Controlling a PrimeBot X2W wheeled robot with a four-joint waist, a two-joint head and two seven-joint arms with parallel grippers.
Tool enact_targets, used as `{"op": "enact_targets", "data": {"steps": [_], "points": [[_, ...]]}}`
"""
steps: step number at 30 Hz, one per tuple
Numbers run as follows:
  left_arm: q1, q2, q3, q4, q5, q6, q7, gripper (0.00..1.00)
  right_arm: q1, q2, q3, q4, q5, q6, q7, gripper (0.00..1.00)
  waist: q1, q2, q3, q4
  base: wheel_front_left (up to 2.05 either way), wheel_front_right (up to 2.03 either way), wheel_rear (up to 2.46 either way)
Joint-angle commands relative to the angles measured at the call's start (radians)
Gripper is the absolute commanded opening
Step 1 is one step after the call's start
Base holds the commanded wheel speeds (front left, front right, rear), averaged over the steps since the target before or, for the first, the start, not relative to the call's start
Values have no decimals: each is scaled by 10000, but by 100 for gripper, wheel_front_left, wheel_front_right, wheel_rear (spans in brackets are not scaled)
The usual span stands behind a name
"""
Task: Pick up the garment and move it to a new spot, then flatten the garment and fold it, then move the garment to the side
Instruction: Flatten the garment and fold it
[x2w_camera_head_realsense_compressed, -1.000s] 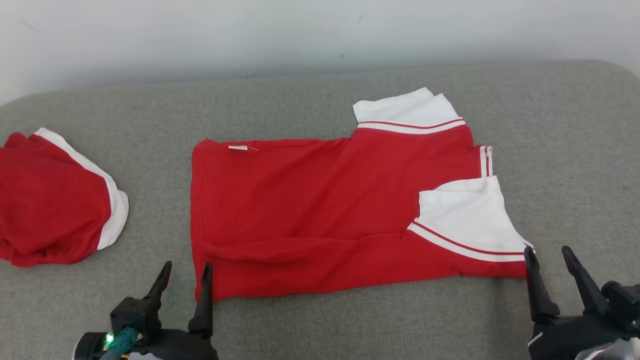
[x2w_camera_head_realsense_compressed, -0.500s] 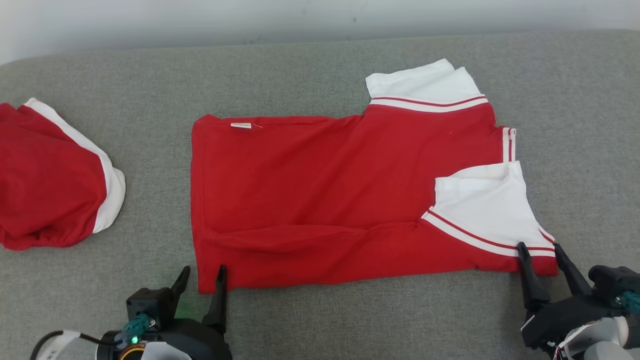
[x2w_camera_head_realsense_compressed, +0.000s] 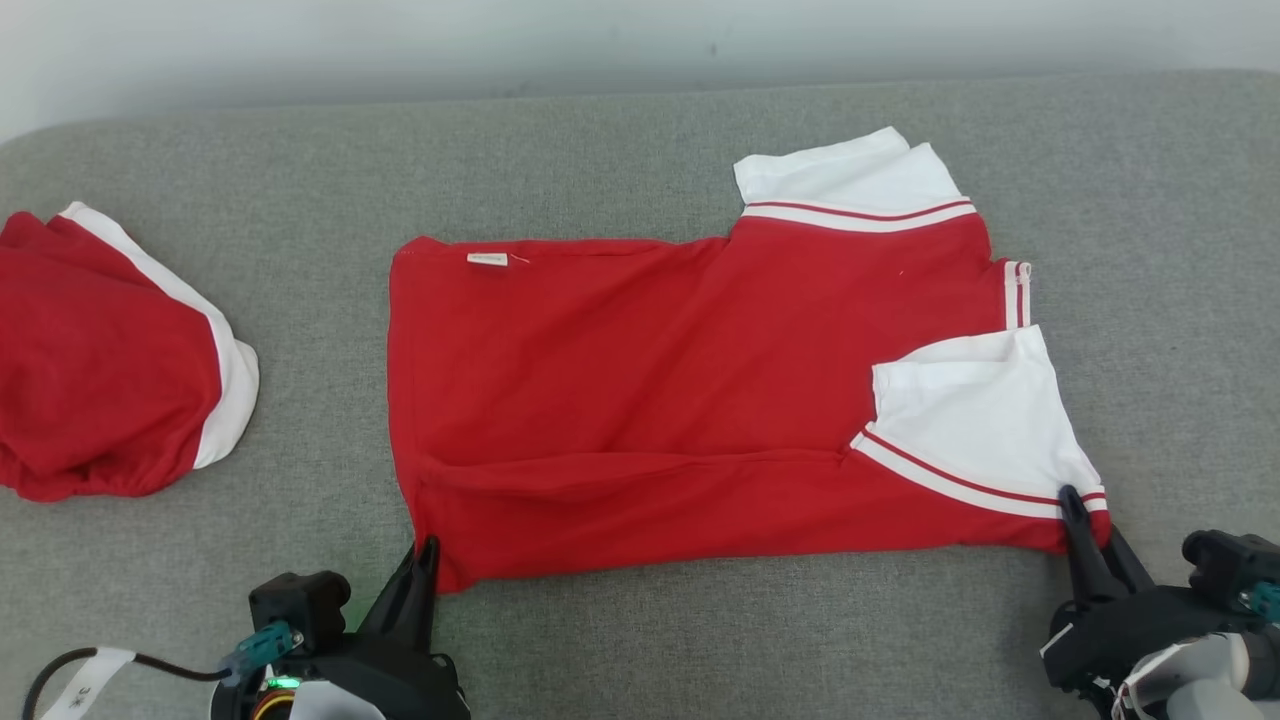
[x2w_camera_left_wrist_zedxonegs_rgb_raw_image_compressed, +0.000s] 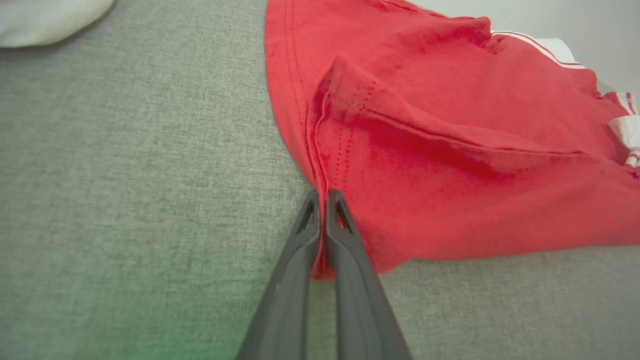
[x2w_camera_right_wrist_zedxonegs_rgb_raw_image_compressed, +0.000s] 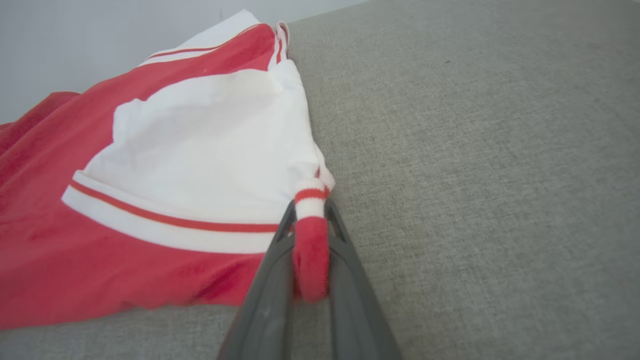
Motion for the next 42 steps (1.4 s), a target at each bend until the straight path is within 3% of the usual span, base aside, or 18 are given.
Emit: {"op": "enact_targets", "data": {"steps": [1, 10, 19, 25, 26, 27, 28, 29, 42], "points": [[232, 92, 36, -110, -113, -75, 3, 0, 239, -107, -76, -137, 177, 1, -61, 0, -1, -1, -97, -12, 0, 0, 0], [1054, 711, 54, -1148, -263, 50, 430, 0, 1651, -87, -524, -1643, 333, -2, 340, 0, -1, -1, -409, 10, 0, 0, 0], [2481, 1230, 148, -2593, -536, 552, 951, 0, 3799, 795, -1404, -3658, -124, -2, 1378, 0, -1, -1, -712, -45, 0, 0, 0], [2973, 1283, 140, -3016, -618, 788, 1074, 0, 4279, 1290, -1696, -4161, -408, -2, 1759, 0, -1, -1, -720, -140, 0, 0, 0], [2975, 1290, 124, -3003, -603, 819, 1084, 35, 4272, 1319, -1716, -4162, -447, -2, 1792, 20, -1, -1, -718, -150, 0, 0, 0], [2956, 1291, 129, -2981, -590, 849, 1095, 77, 4249, 1344, -1742, -4174, -475, -2, 1802, 42, -1, -1, -718, -157, 0, 0, 0], [2924, 1293, 139, -2962, -546, 867, 1069, 100, 4224, 1363, -1751, -4179, -486, -2, 1829, 89, -1, -1, -716, -163, 0, 0, 0], [2891, 1300, 128, -2952, -493, 889, 1049, 100, 4199, 1380, -1767, -4184, -513, -2, 1839, 100, -1, -1, -714, -167, 0, 0, 0], [2434, 1486, 567, -3623, 397, 1653, 108, 100, 4032, 1734, -2202, -5338, -1325, -2, 1131, 100, -1, -1, -722, -201, 0, 0, 0]]}}
